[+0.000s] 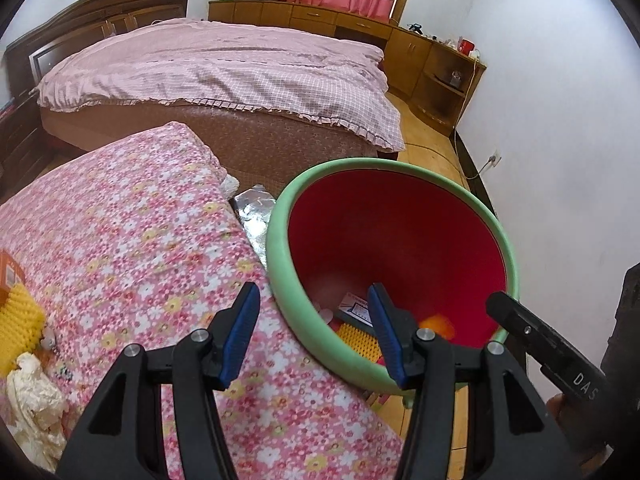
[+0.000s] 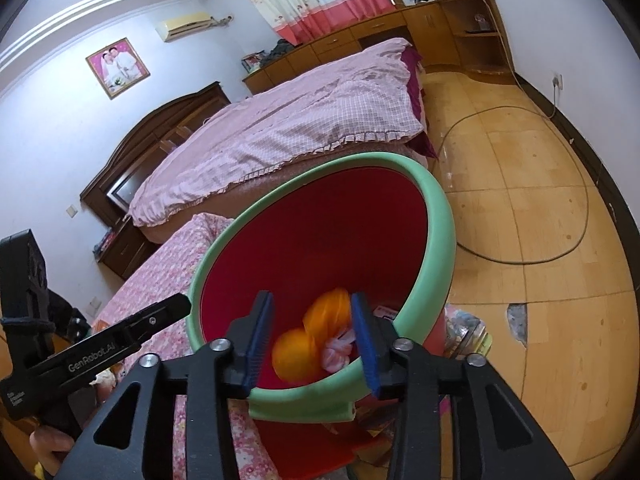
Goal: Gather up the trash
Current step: 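Withdraw both open tools from the bucket back over the bed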
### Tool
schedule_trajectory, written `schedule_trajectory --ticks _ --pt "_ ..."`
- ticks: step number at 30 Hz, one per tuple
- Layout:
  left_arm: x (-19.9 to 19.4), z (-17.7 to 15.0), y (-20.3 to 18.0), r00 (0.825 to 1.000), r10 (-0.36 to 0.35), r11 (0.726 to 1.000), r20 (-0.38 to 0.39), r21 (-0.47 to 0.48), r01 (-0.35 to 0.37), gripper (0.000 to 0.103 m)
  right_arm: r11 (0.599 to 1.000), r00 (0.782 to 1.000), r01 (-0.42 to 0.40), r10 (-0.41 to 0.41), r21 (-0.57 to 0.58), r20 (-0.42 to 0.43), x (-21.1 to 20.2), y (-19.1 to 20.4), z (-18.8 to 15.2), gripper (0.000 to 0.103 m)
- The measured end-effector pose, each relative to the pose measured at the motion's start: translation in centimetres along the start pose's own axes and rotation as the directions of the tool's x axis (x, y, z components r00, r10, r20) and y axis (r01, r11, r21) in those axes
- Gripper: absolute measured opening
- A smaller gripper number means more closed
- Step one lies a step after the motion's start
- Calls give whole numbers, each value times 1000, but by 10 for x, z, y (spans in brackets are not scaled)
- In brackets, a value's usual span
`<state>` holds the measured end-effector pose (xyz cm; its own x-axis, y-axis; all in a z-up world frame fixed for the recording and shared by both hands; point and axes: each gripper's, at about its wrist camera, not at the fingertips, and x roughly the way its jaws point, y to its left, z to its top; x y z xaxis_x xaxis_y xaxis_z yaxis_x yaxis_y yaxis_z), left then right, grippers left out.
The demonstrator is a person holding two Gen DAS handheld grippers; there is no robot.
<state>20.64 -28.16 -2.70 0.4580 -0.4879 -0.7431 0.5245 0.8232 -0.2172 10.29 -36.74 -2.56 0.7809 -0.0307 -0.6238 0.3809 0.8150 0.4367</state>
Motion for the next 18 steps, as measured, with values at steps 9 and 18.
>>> schedule_trajectory --ticks 9,18 --pt "-29 -12 15 1000 7 999 18 -42 -7 56 1000 1000 -14 14 -17 7 -13 13 -7 52" --pt "-65 -27 33 998 38 995 47 -92 -34 56 998 999 -36 36 -48 4 -29 37 -17 63"
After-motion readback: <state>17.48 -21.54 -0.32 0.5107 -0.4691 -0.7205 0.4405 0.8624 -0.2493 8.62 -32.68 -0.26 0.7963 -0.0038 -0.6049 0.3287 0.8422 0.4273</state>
